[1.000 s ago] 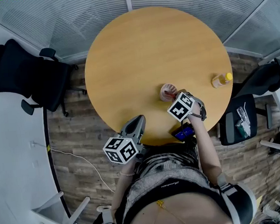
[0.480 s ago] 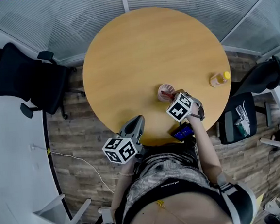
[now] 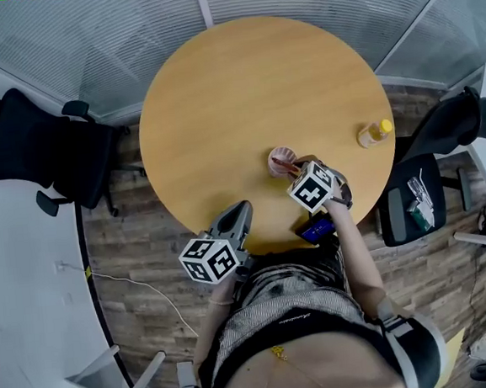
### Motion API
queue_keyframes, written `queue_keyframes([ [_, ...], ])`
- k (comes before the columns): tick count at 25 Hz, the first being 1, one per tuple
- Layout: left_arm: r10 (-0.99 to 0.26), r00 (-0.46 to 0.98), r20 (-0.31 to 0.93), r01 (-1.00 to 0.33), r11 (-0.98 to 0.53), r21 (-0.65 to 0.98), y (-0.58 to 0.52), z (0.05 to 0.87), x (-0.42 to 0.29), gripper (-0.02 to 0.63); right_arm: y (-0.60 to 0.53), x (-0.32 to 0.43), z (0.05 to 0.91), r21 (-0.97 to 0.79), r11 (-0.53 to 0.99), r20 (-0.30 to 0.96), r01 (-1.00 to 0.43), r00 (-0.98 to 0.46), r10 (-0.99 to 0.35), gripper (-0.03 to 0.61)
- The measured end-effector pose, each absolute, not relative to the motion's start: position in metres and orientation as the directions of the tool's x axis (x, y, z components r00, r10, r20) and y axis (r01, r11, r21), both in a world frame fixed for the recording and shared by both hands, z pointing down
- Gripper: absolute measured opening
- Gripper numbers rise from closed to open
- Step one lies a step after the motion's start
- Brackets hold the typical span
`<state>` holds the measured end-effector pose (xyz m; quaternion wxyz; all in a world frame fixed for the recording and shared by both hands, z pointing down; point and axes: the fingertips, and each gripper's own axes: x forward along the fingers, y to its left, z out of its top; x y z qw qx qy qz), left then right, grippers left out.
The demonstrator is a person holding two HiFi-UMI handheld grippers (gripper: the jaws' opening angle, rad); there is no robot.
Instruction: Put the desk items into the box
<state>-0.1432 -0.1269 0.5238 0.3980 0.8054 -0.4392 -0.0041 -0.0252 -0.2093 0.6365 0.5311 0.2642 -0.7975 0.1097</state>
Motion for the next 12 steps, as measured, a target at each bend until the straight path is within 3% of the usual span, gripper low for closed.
queue_keyframes([
  [12, -0.699, 0.631, 0.336, -0.696, -0.318, 0.644, -0.125, 0.521, -0.132, 0.002, -0.209, -0.026, 0.613, 0.032, 0.808, 0.829, -0.588, -0.436, -0.351, 0.150],
])
